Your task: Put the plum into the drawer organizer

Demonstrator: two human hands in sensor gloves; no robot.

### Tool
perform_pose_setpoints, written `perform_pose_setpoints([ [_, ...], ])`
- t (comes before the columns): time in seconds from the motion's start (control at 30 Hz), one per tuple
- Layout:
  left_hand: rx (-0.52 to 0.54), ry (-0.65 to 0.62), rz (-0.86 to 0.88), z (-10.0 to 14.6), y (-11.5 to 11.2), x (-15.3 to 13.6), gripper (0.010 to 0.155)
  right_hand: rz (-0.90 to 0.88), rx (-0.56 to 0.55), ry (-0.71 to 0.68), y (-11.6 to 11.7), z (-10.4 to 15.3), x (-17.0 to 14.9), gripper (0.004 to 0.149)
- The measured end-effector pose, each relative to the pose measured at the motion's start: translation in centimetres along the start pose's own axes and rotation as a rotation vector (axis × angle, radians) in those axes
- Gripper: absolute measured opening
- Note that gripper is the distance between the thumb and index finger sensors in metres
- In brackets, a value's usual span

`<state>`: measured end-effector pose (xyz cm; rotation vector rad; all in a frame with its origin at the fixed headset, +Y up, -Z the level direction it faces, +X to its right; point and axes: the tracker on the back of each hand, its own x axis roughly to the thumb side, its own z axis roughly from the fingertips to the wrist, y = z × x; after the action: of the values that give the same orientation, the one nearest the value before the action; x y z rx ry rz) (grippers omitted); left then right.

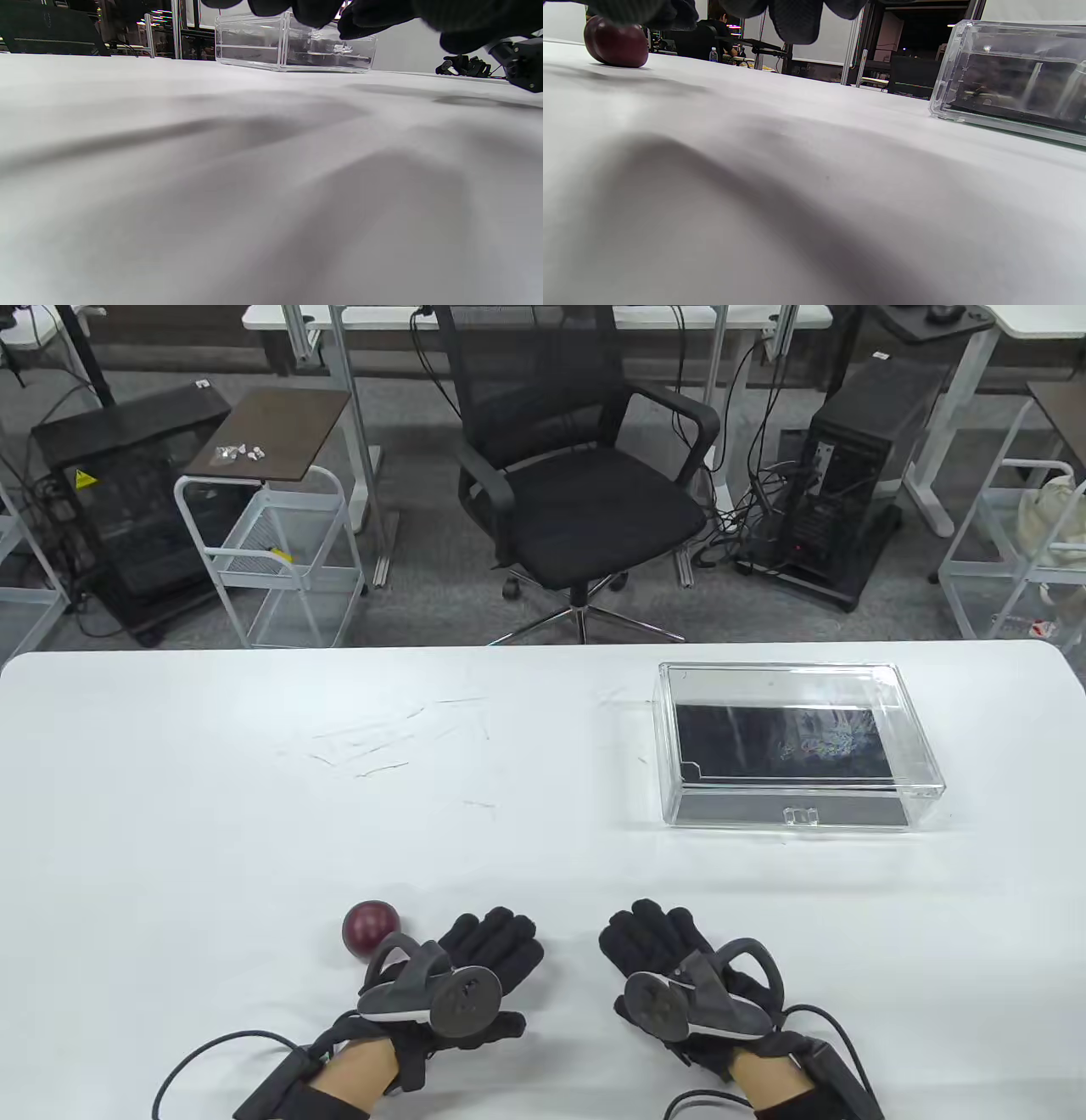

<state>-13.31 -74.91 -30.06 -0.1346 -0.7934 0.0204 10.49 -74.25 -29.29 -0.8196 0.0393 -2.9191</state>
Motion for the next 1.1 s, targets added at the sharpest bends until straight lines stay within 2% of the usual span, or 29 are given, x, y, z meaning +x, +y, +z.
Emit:
perform_pose_setpoints([
  [0.23, -0.008, 0.007, 0.001, 0.0, 0.1, 0.0, 0.078, -0.013, 0.003, 0.010, 0.0, -0.2, -0.2, 0.075],
  [0.33, -0.006, 0.009, 0.007, -0.1, 0.1, 0.0, 0.078, -0.021, -0.028, 0.081, -0.5, -0.7, -1.3, 0.075],
  [0.47, -0.008, 0.016, 0.017, -0.1, 0.1, -0.2, 0.078, -0.029, -0.070, 0.323, -1.8, -1.1, -6.0, 0.082],
  [0.5, -0.010, 0.018, 0.018, -0.1, 0.1, -0.2, 0.078, -0.038, -0.083, 0.459, -2.2, -1.1, -8.9, 0.086],
  [0.53, -0.011, 0.018, 0.018, -0.1, 0.1, -0.2, 0.078, -0.042, -0.083, 0.534, -2.3, -1.1, -10.4, 0.087],
  [0.63, -0.016, 0.020, 0.018, -0.2, 0.1, -0.2, 0.078, -0.081, -0.020, 0.838, -1.7, -0.6, -16.5, 0.089],
  [0.7, -0.019, 0.023, 0.020, -0.2, 0.0, -0.2, 0.078, -0.120, 0.027, 0.970, -0.8, -0.4, -19.0, 0.091],
  [0.87, -0.024, 0.026, 0.028, -0.3, 0.0, -0.3, 0.078, -0.236, 0.062, 1.149, 1.0, -1.3, -22.4, 0.093],
  [1.1, -0.032, 0.022, 0.033, -0.4, 0.0, -0.3, 0.078, -0.312, 0.087, 1.201, 1.4, -3.9, -24.4, 0.087],
])
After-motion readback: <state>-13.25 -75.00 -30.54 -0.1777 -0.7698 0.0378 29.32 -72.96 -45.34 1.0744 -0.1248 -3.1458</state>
